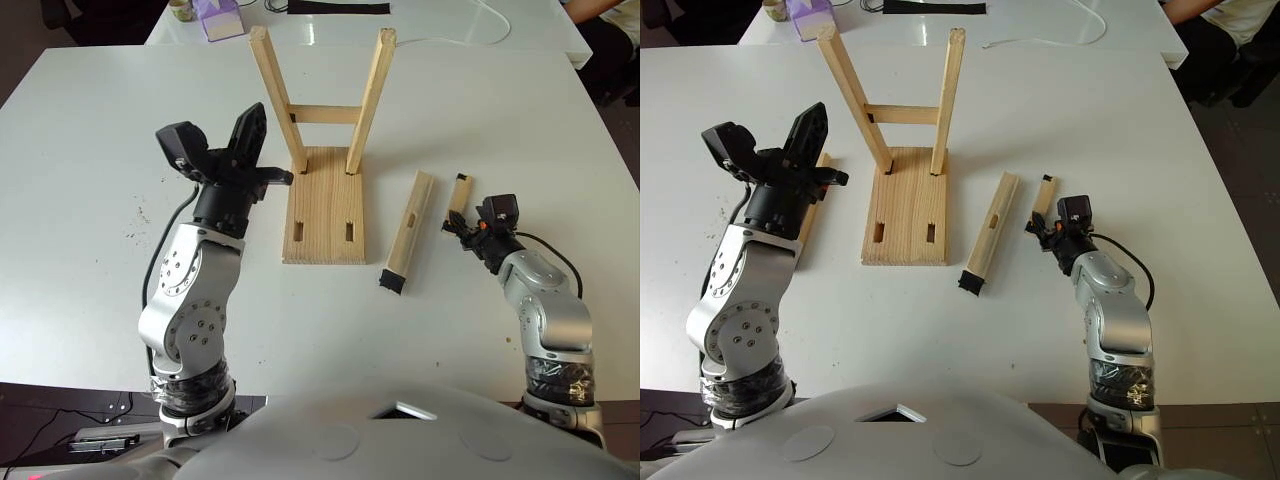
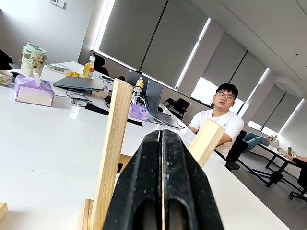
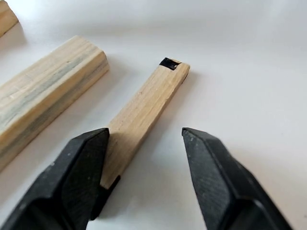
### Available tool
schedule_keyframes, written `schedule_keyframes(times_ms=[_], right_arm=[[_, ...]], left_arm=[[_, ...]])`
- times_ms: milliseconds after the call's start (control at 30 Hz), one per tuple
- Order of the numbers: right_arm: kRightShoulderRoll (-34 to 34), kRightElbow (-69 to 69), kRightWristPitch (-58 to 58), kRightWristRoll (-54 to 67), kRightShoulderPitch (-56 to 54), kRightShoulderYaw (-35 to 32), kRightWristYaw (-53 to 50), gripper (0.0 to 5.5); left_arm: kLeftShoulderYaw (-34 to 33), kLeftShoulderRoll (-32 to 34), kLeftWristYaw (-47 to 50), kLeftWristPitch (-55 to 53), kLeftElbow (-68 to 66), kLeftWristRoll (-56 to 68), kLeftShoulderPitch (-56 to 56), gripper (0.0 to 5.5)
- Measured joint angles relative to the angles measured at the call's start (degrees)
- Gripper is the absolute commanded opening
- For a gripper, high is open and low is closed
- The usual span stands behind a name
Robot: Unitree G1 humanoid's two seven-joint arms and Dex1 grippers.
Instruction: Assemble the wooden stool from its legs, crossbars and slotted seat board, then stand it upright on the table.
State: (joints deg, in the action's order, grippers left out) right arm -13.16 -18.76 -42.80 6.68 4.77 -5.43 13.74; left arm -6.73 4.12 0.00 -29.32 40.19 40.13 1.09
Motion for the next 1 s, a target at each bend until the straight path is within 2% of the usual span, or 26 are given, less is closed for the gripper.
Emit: schedule_keyframes(times_ms=[167,300,533,833,933,1000], right_arm=[[0.8,-0.1,-2.1,0.0,-1.2,1.8,-0.4,2.82],[-1.6,0.3,-2.0,-2.4,-1.2,5.2,-0.4,2.82],[-5.0,-1.6,-1.6,-3.5,1.5,5.5,-1.0,2.82],[-4.7,-2.8,-1.7,-3.1,3.2,6.0,-1.3,1.42],[-2.5,-2.2,-2.1,-1.9,2.2,3.6,-2.3,1.34],[-1.2,-0.8,-2.1,-0.9,1.2,1.4,-3.3,1.34]], left_arm=[[0.1,0.0,-0.1,0.6,-0.8,-0.2,-0.4,0.0],[0.2,0.0,-0.1,1.3,-1.0,-0.6,-0.4,0.0],[0.4,-0.1,-0.1,1.5,-1.0,-0.7,0.3,0.0],[0.1,0.0,0.7,1.3,-1.1,-1.0,0.8,0.0],[-0.1,0.5,1.2,0.9,-1.7,-1.0,0.2,0.0],[-0.1,0.6,1.4,0.3,-1.7,-0.9,0.2,0.25]])
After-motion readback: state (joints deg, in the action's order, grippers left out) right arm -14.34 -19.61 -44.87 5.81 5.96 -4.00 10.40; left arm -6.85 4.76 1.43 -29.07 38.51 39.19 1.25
